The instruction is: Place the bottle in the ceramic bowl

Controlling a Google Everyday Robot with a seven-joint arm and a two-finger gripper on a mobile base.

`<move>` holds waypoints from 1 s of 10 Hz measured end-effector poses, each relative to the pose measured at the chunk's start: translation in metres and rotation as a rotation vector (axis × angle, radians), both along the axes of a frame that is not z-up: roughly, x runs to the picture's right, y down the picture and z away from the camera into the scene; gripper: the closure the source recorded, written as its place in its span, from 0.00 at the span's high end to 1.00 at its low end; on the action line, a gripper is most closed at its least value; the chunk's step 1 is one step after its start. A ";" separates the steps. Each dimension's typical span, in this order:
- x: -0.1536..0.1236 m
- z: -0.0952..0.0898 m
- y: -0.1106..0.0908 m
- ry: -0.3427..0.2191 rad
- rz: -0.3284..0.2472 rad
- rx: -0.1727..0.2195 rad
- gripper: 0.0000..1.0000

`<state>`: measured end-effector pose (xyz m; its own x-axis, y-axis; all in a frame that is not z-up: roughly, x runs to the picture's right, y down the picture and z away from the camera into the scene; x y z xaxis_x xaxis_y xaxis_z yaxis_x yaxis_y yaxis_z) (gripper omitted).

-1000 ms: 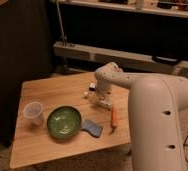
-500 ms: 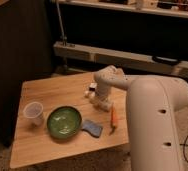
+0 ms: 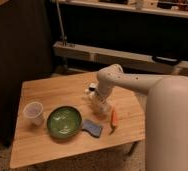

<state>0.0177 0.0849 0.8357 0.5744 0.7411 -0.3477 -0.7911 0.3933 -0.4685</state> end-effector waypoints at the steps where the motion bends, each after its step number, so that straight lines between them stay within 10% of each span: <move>1: -0.017 -0.019 0.017 -0.014 -0.029 -0.009 0.00; 5: -0.078 -0.049 0.075 -0.067 -0.153 -0.012 0.00; 10: -0.111 -0.062 0.069 -0.113 -0.174 0.042 0.04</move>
<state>-0.0930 0.1542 0.7739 0.7286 0.6398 -0.2447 -0.6527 0.5401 -0.5313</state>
